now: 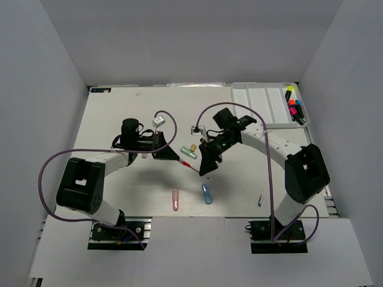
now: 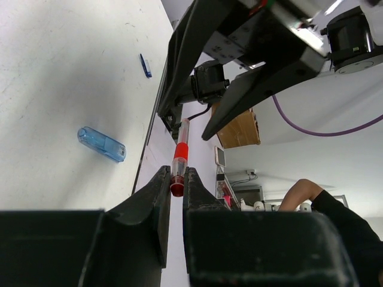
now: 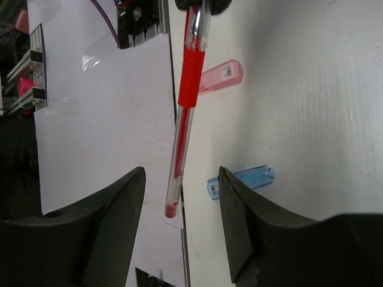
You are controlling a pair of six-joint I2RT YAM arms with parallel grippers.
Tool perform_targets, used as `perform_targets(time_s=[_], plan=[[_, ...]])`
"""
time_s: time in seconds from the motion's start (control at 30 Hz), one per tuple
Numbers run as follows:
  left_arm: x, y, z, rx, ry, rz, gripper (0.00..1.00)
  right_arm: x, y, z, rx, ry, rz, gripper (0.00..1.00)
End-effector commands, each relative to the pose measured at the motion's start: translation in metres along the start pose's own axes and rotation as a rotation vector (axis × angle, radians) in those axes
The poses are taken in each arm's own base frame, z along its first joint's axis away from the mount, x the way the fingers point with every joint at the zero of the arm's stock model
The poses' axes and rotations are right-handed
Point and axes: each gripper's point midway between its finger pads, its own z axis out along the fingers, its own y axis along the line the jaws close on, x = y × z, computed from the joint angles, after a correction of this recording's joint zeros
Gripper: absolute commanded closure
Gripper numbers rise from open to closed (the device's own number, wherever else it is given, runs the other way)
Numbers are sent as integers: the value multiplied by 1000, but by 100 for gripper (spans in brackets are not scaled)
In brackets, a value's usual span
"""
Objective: Sort the stationery into containers
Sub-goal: Cap the pen
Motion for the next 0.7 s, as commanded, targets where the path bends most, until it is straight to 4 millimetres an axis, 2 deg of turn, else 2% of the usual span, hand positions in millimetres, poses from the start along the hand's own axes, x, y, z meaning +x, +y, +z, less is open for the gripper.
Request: perform_targets(time_s=[0.0, 0.47, 0.67], plan=[[-9, -21, -3, 35, 3, 94, 100, -2, 7, 3, -26, -20, -22, 43], [-12, -20, -3, 33, 0, 97, 100, 22, 13, 9, -39, 33, -28, 43], [-12, -20, -3, 32, -1, 94, 100, 28, 13, 9, -41, 46, -25, 49]])
